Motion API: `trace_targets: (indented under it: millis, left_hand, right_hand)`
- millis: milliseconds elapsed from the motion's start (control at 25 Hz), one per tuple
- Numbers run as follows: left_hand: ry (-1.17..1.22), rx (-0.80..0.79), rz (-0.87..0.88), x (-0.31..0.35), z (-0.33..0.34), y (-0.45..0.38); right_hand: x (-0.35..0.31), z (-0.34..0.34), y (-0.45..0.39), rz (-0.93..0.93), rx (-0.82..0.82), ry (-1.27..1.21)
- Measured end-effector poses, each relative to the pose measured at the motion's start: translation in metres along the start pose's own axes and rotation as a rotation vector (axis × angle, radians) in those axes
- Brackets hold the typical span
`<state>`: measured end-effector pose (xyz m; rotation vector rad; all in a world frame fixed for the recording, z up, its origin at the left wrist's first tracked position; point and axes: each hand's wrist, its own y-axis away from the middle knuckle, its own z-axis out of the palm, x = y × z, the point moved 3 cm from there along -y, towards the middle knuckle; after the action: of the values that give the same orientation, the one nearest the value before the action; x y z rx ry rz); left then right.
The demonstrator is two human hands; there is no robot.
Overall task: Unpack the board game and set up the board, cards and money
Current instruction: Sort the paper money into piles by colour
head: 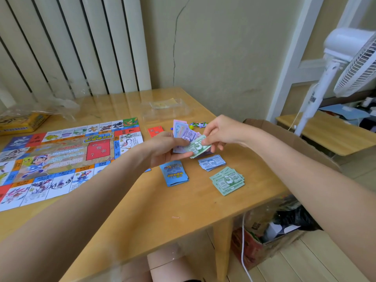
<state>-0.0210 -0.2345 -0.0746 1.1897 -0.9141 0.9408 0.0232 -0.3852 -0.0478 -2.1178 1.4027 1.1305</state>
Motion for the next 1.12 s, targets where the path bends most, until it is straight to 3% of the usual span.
trace_targets:
  millis: [200, 360, 640, 920, 1120]
  left_hand:
    - [-0.166, -0.107, -0.063, -0.004, 0.007, 0.015]
    - [-0.206, -0.033, -0.026, -0.002, 0.012, 0.021]
    - [-0.256, -0.078, 0.003, -0.012, 0.033, 0.036]
    - [-0.320, 0.048, 0.037, -0.014, 0.037, 0.032]
    - [-0.341, 0.059, 0.043, -0.013, 0.030, 0.028]
  right_hand:
    - [-0.004, -0.001, 0.018, -0.002, -0.061, -0.052]
    - [-0.003, -0.004, 0.033, 0.001, -0.104, -0.037]
    - [0.006, -0.006, 0.049, -0.031, -0.093, 0.061]
    - [0.019, -0.003, 0.053, -0.054, -0.107, 0.115]
    - [0.032, -0.004, 0.060, 0.009, -0.172, 0.135]
